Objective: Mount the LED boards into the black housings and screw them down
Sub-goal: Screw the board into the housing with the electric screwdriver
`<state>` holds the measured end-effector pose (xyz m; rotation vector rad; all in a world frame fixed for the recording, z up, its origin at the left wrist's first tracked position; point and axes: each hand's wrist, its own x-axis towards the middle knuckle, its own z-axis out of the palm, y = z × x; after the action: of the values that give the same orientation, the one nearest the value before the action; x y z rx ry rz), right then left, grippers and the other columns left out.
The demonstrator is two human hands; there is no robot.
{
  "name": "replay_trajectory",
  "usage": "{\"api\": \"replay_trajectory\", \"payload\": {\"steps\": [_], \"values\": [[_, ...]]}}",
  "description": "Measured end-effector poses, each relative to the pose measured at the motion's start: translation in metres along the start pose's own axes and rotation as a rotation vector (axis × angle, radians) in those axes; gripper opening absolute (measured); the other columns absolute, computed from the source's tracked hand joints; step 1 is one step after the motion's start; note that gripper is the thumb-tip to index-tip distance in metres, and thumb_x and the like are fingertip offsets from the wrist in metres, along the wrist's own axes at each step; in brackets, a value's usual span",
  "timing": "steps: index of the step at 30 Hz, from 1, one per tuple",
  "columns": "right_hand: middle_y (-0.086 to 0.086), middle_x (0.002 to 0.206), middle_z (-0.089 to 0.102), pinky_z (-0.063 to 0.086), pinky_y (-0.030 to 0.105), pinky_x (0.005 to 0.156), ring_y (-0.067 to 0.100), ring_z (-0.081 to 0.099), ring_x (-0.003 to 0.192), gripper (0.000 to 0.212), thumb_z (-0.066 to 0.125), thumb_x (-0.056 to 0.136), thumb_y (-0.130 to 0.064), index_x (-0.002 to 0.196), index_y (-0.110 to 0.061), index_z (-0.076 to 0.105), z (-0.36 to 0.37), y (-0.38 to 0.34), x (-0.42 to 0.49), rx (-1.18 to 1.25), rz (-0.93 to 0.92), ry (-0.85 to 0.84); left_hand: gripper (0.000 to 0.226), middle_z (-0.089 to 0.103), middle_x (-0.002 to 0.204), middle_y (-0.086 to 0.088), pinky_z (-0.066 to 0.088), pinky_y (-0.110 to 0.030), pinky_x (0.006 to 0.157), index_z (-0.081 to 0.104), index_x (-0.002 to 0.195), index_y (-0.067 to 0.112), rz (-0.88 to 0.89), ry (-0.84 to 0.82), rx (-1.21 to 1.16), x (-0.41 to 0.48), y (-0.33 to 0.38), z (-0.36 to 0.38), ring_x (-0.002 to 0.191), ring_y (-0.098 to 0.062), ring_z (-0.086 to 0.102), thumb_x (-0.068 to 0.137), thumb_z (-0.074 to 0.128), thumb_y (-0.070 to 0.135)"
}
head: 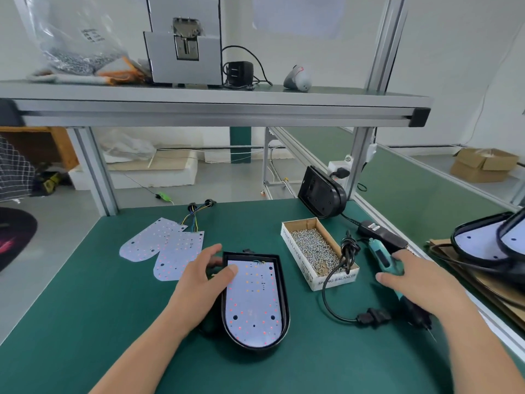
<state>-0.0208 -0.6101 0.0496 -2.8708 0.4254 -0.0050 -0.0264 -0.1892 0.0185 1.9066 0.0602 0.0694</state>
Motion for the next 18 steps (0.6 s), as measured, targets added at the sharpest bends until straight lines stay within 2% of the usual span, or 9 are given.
{"api": "replay_trajectory", "payload": {"steps": [3, 4, 6, 7, 10, 12, 14, 16, 18], "values": [[-0.005, 0.078, 0.07, 0.054, 0.039, 0.075, 0.017, 0.065, 0.074, 0.025, 0.075, 0.086, -0.05, 0.087, -0.026, 0.068, 0.0, 0.005, 0.003, 0.234, 0.023, -0.002, 0.078, 0.069, 0.119, 0.018, 0.044, -0.032, 0.107, 0.053, 0.151, 0.03, 0.016, 0.019, 0.019, 0.0, 0.0, -0.001, 0.116, 0.005, 0.06, 0.081, 0.071, 0.059], [-0.005, 0.072, 0.07, 0.052, 0.04, 0.072, 0.02, 0.065, 0.069, 0.025, 0.078, 0.084, -0.046, 0.079, -0.023, 0.07, -0.001, 0.007, 0.002, 0.354, 0.025, -0.005, 0.08, 0.069, 0.117, 0.02, 0.045, -0.034, 0.109, 0.053, 0.151, 0.031, 0.02, 0.023, 0.026, 0.0, 0.0, -0.003, 0.118, 0.003, 0.06, 0.079, 0.069, 0.062], [-0.005, 0.061, 0.059, 0.04, 0.039, 0.062, 0.021, 0.051, 0.055, 0.036, 0.079, 0.079, -0.044, 0.067, -0.014, 0.064, -0.004, 0.009, -0.002, 0.573, 0.028, 0.026, 0.083, 0.069, 0.115, 0.026, 0.046, -0.035, 0.109, 0.053, 0.15, 0.034, 0.024, 0.025, 0.026, 0.002, 0.0, -0.005, 0.118, 0.002, 0.061, 0.076, 0.068, 0.068], [0.0, 0.061, 0.056, 0.037, 0.037, 0.06, 0.02, 0.047, 0.053, 0.037, 0.078, 0.08, -0.041, 0.068, -0.009, 0.063, -0.005, 0.01, -0.003, 0.698, 0.043, 0.042, 0.085, 0.069, 0.117, 0.024, 0.046, -0.034, 0.108, 0.053, 0.149, 0.035, 0.026, 0.03, 0.024, 0.002, 0.0, -0.006, 0.118, 0.002, 0.061, 0.074, 0.067, 0.071], [0.013, 0.075, 0.066, 0.045, 0.028, 0.049, 0.02, 0.055, 0.052, 0.031, 0.071, 0.095, -0.022, 0.097, 0.008, 0.068, -0.008, 0.005, -0.005, 1.154, 0.098, 0.025, 0.081, 0.07, 0.12, 0.019, 0.045, -0.032, 0.106, 0.054, 0.146, 0.036, 0.031, 0.048, 0.023, 0.002, 0.001, -0.007, 0.115, 0.004, 0.062, 0.074, 0.067, 0.071], [0.014, 0.081, 0.065, 0.045, 0.023, 0.042, 0.018, 0.055, 0.051, 0.028, 0.065, 0.1, -0.021, 0.11, 0.006, 0.067, -0.009, -0.002, -0.009, 1.365, 0.091, -0.015, 0.07, 0.07, 0.117, 0.025, 0.043, -0.03, 0.104, 0.056, 0.142, 0.038, 0.04, 0.048, 0.019, 0.001, 0.001, -0.007, 0.11, 0.011, 0.061, 0.079, 0.066, 0.066], [0.013, 0.084, 0.062, 0.043, 0.02, 0.043, 0.016, 0.053, 0.054, 0.032, 0.061, 0.103, -0.025, 0.117, 0.003, 0.065, -0.007, -0.01, -0.014, 1.582, 0.043, -0.051, 0.063, 0.069, 0.112, 0.032, 0.043, -0.026, 0.099, 0.057, 0.137, 0.039, 0.037, 0.062, 0.013, 0.0, 0.002, -0.007, 0.104, 0.015, 0.06, 0.08, 0.064, 0.065], [0.009, 0.085, 0.062, 0.046, 0.019, 0.05, 0.015, 0.053, 0.059, 0.035, 0.063, 0.103, -0.031, 0.119, 0.0, 0.065, -0.003, -0.019, -0.018, 1.739, 0.003, -0.064, 0.059, 0.067, 0.11, 0.036, 0.042, -0.022, 0.094, 0.06, 0.134, 0.04, 0.028, 0.1, -0.002, 0.0, 0.003, -0.008, 0.104, 0.012, 0.061, 0.08, 0.063, 0.065], [0.006, 0.085, 0.06, 0.048, 0.017, 0.052, 0.013, 0.053, 0.06, 0.035, 0.065, 0.101, -0.031, 0.12, -0.002, 0.062, 0.001, -0.029, -0.019, 1.872, -0.019, -0.091, 0.053, 0.068, 0.109, 0.035, 0.043, -0.025, 0.096, 0.063, 0.131, 0.04, 0.035, 0.156, -0.019, 0.0, 0.005, -0.01, 0.11, 0.004, 0.062, 0.083, 0.064, 0.063]]}}
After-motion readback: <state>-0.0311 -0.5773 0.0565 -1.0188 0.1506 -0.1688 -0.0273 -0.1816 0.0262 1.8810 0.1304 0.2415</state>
